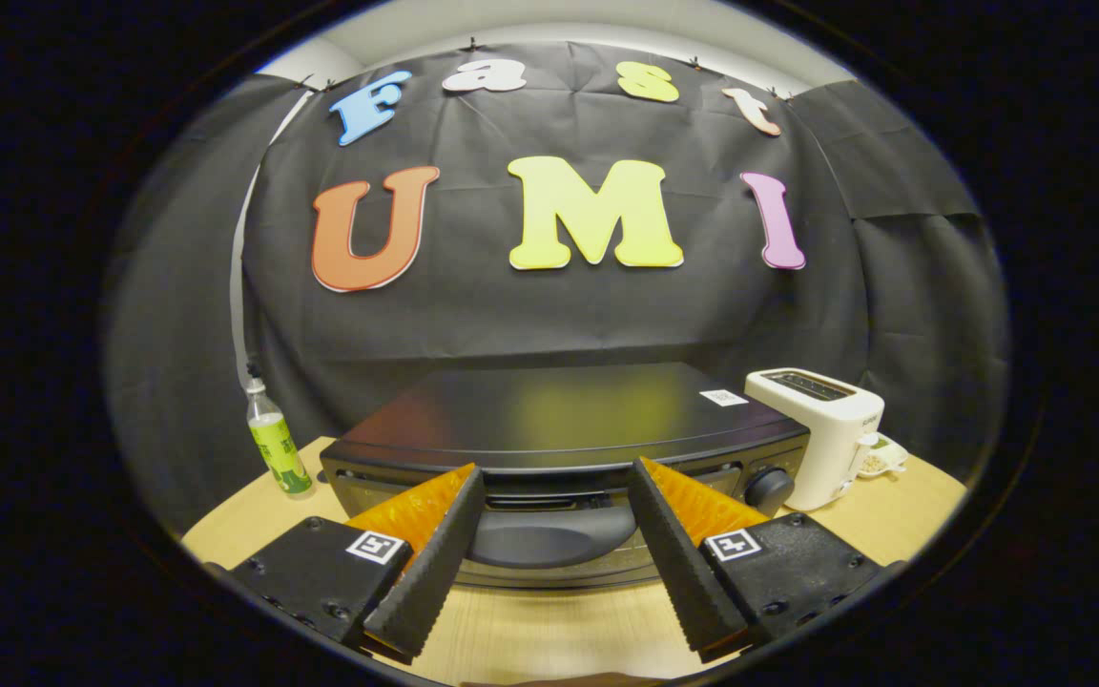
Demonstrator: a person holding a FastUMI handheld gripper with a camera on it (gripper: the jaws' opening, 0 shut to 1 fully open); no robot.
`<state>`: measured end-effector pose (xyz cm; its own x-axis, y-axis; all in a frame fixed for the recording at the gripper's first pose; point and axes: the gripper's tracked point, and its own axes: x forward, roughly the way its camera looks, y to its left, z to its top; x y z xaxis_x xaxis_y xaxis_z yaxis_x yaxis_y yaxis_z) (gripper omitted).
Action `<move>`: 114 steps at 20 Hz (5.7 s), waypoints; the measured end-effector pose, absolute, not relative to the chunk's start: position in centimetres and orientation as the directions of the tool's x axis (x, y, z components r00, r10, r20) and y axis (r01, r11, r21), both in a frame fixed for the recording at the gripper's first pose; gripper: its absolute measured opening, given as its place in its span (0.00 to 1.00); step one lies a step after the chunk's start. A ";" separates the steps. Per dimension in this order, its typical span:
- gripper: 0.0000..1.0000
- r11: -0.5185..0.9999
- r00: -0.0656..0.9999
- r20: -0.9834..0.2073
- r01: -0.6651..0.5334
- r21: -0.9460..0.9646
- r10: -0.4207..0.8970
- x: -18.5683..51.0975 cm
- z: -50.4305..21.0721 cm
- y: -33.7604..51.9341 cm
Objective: Open the toaster oven, put the food inside, and close the toaster oven door.
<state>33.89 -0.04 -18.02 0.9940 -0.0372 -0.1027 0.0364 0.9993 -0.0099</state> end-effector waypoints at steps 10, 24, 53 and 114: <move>0.99 1.000 0.985 -0.172 0.015 -0.012 -0.017 27.8 -21.6 -0.1; 0.99 0.999 0.901 -0.434 -0.009 0.038 0.024 22.8 -29.3 0.4; 1.00 0.999 0.932 -0.359 -0.053 0.004 0.051 7.4 -32.2 -2.0; 0.87 0.828 0.975 -0.176 -0.014 0.561 0.136 36.6 -24.6 1.3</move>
